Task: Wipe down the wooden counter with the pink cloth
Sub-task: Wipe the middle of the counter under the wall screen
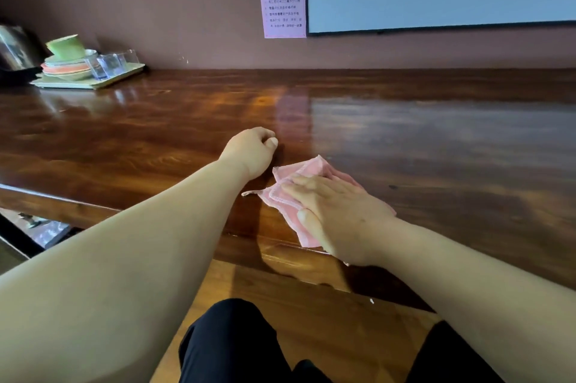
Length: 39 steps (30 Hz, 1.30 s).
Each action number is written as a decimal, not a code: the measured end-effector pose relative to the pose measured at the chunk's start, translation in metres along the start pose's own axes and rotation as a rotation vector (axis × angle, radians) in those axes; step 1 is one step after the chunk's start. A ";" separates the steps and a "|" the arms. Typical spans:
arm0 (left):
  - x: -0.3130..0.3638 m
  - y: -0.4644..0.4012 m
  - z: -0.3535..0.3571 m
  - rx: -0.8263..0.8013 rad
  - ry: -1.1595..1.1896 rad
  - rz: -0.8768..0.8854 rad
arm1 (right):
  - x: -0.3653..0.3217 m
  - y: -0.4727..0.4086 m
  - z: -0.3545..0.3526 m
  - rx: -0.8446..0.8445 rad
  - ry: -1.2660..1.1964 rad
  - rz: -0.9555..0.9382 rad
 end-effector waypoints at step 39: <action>0.188 0.059 0.202 -0.188 -0.247 0.400 | 0.178 0.213 -0.005 0.103 0.119 0.644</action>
Point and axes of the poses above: each hand's wrist, its own y-axis away from the middle knuckle, its own z-axis out of the palm, x = y × z, the point moved 5 cm from there along -y, towards the middle knuckle, and after that the axes turned 10 degrees about y, right-handed, at the moved point
